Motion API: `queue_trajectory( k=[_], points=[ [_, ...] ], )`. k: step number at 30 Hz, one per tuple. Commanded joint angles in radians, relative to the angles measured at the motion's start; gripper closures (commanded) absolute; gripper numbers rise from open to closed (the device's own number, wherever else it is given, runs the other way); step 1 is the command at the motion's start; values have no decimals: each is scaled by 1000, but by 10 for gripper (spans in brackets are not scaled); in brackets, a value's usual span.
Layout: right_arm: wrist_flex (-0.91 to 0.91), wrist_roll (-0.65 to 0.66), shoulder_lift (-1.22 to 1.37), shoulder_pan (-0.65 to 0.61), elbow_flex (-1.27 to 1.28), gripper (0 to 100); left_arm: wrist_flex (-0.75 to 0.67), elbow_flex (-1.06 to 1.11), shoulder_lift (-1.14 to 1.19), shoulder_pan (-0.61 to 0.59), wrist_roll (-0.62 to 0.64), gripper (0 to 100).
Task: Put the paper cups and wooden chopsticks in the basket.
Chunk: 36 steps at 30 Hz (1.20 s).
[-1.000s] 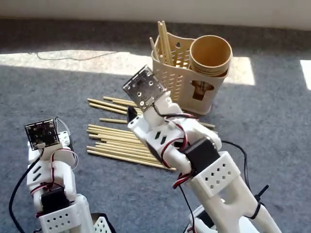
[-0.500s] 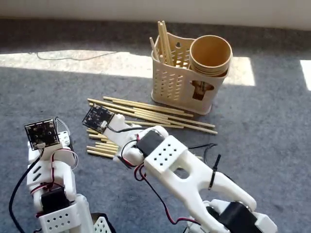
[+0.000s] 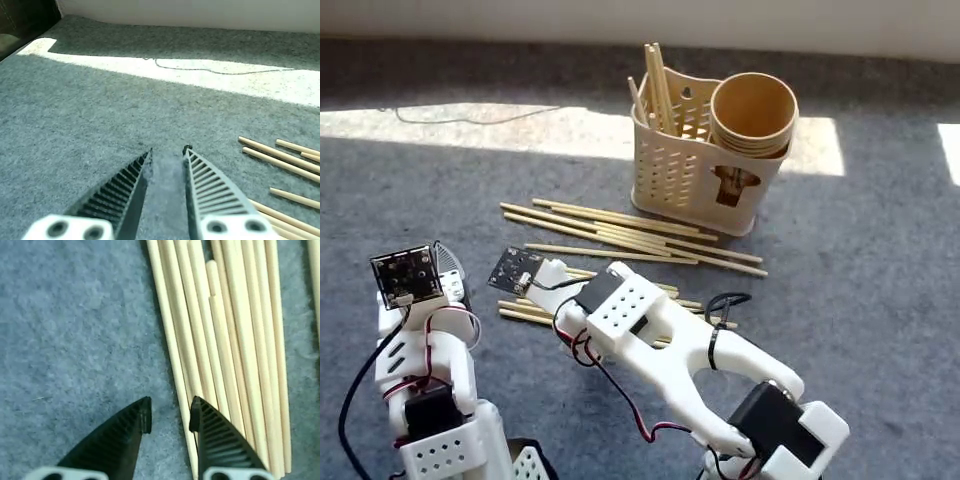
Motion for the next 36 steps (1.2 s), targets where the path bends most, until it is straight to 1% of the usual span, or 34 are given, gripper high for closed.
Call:
queue_trajectory(
  k=[1,5,10,18,23,29,31,33,36],
  points=[
    [-59,12,-5,1,-10,859,-3,-5,-7,-8,6,889],
    [-111,14,-4,1,-4,859,-3,-5,-7,-8,6,889],
    [-114,14,-2,2,2,860,-3,-5,-7,-8,6,889],
    [-174,14,-2,-1,104,860,-3,-5,-7,-7,6,889],
    [-174,14,-1,-1,116,860,-3,-5,-7,-5,5,889],
    [-166,12,163,-1,105,861,-3,-5,-7,-4,5,889],
    [-139,12,177,-1,76,861,-3,-5,-7,-4,5,889],
    [-119,12,171,-2,39,874,-3,-5,-7,-5,5,889],
    [-120,12,170,-1,10,920,-3,-5,-7,-5,5,889]
  ],
)
